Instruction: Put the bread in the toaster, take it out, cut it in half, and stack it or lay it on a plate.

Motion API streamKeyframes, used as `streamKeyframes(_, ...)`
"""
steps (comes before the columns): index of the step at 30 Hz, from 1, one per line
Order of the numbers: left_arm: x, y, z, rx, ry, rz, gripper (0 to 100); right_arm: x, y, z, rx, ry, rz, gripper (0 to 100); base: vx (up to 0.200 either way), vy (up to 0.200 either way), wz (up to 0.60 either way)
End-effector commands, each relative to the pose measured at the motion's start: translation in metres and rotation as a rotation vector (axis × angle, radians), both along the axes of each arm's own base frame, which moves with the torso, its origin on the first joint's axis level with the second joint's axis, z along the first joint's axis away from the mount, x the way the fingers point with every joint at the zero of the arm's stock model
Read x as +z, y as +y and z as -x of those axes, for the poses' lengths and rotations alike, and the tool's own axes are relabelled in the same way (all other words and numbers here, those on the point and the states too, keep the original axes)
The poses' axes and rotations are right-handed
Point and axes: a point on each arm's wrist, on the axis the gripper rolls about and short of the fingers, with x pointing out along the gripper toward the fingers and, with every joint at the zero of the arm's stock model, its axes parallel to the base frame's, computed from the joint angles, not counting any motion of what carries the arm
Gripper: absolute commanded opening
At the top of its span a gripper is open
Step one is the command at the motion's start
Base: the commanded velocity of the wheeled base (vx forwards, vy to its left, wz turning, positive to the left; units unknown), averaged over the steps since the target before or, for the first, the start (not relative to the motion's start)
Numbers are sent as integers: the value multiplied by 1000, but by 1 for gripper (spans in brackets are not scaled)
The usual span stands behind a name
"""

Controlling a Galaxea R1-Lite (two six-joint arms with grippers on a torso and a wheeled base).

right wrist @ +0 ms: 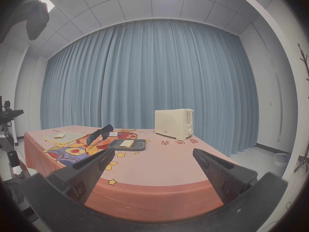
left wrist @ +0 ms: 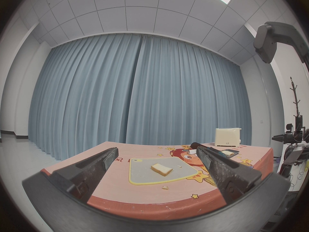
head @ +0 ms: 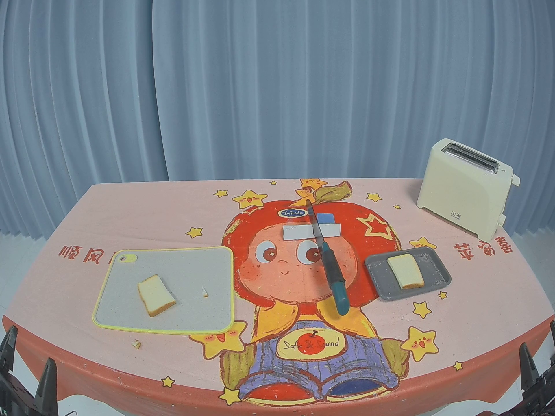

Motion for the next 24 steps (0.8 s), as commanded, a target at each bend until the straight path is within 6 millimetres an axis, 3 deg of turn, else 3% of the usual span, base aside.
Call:
streamKeyframes(1,2,0,-3,-7,21,-1,100,-5,0,-1,1,8,0,100,0,0,0)
streamKeyframes(24,11,-1,-15,-27,118,-5,100,-5,0,-1,1,8,0,100,0,0,0)
